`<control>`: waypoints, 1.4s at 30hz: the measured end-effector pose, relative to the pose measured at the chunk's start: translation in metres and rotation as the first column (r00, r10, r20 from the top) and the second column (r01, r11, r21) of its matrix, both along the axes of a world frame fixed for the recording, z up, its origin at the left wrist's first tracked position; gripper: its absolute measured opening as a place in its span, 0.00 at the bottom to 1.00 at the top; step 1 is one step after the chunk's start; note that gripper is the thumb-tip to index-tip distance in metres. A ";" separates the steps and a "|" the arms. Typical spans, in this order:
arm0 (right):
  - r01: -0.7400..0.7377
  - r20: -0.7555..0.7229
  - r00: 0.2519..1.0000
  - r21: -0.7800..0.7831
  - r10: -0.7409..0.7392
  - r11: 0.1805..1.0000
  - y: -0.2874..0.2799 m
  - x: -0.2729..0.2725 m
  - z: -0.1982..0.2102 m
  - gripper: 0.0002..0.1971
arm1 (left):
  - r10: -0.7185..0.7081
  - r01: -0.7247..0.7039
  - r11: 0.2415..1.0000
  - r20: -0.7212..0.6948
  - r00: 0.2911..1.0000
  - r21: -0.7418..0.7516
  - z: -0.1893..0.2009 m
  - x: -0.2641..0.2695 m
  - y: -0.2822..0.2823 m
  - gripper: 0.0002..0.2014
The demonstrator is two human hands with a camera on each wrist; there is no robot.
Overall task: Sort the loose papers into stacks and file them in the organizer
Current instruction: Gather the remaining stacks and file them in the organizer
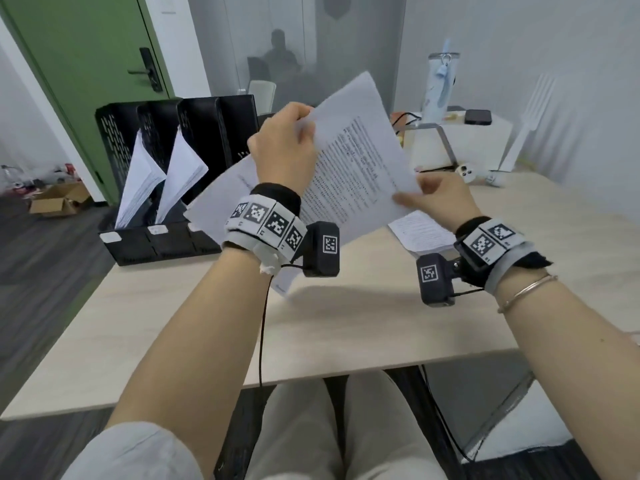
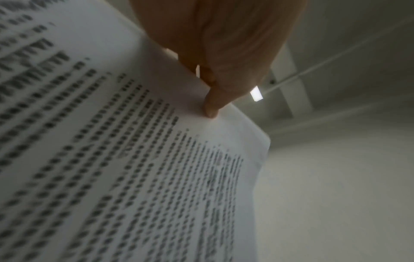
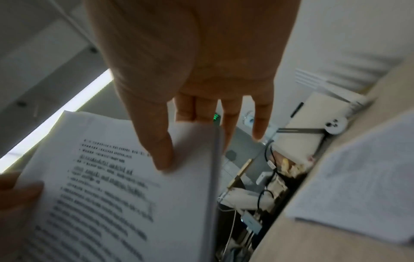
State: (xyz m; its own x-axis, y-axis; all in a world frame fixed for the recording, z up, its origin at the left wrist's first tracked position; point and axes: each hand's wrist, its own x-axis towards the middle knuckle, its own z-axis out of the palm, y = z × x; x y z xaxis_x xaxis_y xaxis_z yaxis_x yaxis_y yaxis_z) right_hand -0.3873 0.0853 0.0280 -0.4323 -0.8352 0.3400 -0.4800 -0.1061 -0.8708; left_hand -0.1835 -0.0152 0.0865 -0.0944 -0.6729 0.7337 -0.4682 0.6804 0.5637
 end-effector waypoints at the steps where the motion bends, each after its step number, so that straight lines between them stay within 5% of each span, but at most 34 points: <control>1: -0.036 0.030 0.999 0.033 0.035 0.999 0.000 -0.001 -0.004 0.12 | 0.019 -0.018 1.000 0.097 0.995 -0.018 0.000 -0.002 0.004 0.12; 4: -0.155 0.171 0.976 0.099 0.136 0.983 -0.002 0.003 -0.015 0.17 | -0.010 -0.007 0.999 0.409 0.912 0.040 -0.012 -0.013 0.008 0.18; 8: -0.141 0.210 0.972 0.153 0.107 0.978 -0.008 0.016 -0.033 0.13 | -0.063 -0.009 0.994 0.615 0.786 0.113 -0.036 -0.023 0.005 0.08; 14: -0.165 0.309 0.943 0.119 0.122 0.979 -0.016 0.020 -0.028 0.11 | -0.030 0.075 0.996 0.591 0.806 -0.052 -0.022 -0.028 0.007 0.10; 19: -0.158 0.274 0.956 0.169 0.108 0.973 -0.022 0.023 -0.034 0.10 | -0.068 0.076 0.997 0.720 0.690 0.021 -0.039 -0.030 0.007 0.10; 24: -0.150 0.321 0.941 0.113 0.106 0.982 -0.023 0.023 -0.031 0.08 | -0.035 0.094 0.994 0.630 0.776 -0.060 -0.035 -0.033 0.009 0.11; 29: -0.095 0.284 0.957 0.093 0.065 0.991 -0.018 0.014 -0.035 0.06 | 0.005 -0.026 0.999 0.722 0.691 0.018 -0.043 -0.022 -0.003 0.20; 33: -0.075 0.280 0.959 0.075 0.051 0.994 -0.017 0.005 -0.036 0.06 | 0.048 -0.069 0.998 0.666 0.744 0.005 -0.044 -0.015 -0.011 0.23; 36: -0.062 0.266 0.963 0.078 0.039 0.995 -0.018 -0.001 -0.043 0.08 | 0.060 -0.085 0.996 0.698 0.714 0.001 -0.051 -0.012 -0.018 0.27; 39: -0.046 0.220 0.975 0.079 0.028 0.996 -0.016 -0.008 -0.044 0.09 | 0.143 -0.152 0.988 0.590 0.795 -0.035 -0.056 -0.007 -0.021 0.27; 42: -0.039 0.211 0.977 0.079 0.022 0.996 -0.013 -0.019 -0.043 0.11 | 0.168 -0.190 0.981 0.641 0.749 -0.034 -0.057 -0.004 -0.021 0.28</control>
